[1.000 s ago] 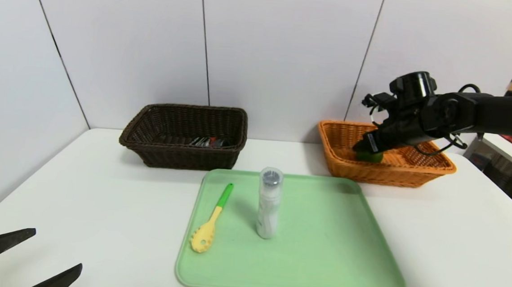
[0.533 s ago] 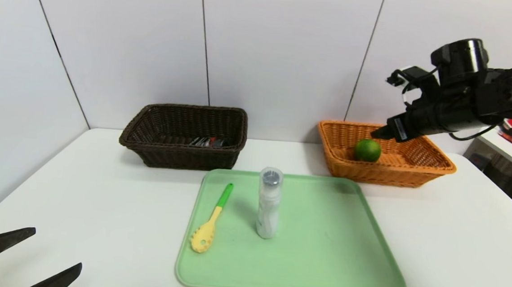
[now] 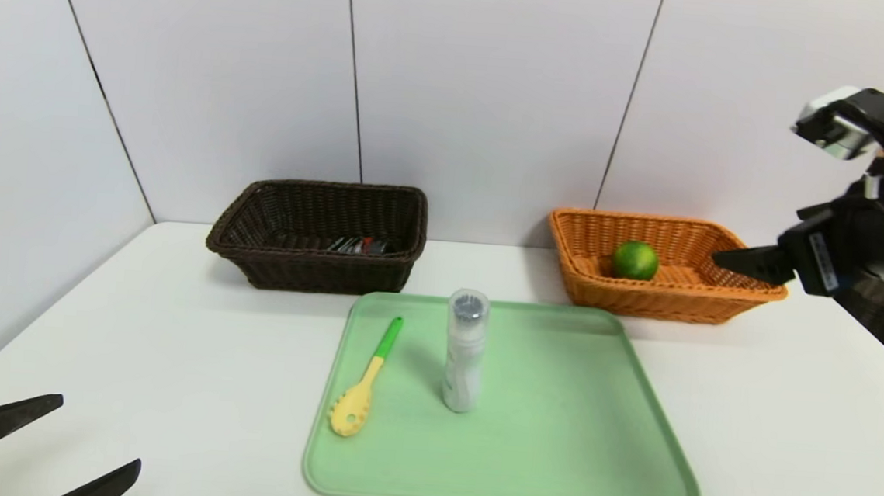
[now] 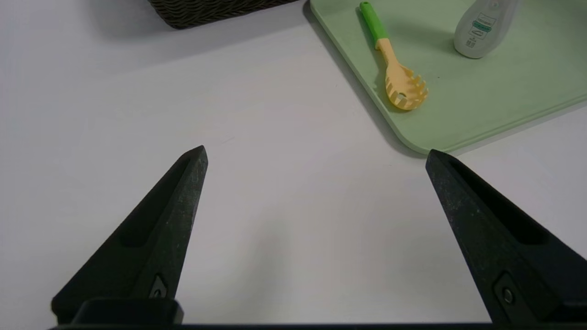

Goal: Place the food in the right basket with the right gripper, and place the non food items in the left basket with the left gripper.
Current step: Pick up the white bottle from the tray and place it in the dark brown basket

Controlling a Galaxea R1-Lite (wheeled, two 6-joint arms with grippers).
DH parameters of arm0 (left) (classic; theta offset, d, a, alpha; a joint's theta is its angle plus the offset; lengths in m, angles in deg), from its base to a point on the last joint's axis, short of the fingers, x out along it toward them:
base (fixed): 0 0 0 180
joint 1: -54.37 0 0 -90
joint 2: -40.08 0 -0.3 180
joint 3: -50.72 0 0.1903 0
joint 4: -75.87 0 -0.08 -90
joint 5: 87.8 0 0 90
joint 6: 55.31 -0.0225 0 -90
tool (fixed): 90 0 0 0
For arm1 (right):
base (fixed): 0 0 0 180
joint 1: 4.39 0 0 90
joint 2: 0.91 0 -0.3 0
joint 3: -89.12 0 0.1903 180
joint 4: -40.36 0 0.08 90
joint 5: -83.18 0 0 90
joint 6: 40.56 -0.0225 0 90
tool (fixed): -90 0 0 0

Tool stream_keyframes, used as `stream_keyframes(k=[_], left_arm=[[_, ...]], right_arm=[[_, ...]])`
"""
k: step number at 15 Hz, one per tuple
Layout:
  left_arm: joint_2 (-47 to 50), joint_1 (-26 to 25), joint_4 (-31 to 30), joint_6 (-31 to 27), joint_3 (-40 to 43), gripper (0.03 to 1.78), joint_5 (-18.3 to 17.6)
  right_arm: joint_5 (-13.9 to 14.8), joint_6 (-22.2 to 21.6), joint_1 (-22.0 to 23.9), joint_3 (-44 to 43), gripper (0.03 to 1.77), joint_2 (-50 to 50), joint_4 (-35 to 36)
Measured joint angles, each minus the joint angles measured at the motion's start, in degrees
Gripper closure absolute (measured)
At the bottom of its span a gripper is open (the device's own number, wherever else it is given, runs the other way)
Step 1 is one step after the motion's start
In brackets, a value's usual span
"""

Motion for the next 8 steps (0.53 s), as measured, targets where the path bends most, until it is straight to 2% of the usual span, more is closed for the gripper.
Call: stream_keyframes(k=[5,8], left_arm=[[0.0,0.0,-0.1,0.0,0.8,0.12,-0.5],[0.1,0.0,-0.2,0.1,1.3,0.12,-1.1]], right_arm=[[0.5,-1.4,-3.8,21.5,0.11,-17.8,0.8],[0.4,-2.7,-4.4,33.0,0.11,-25.4,6.3]])
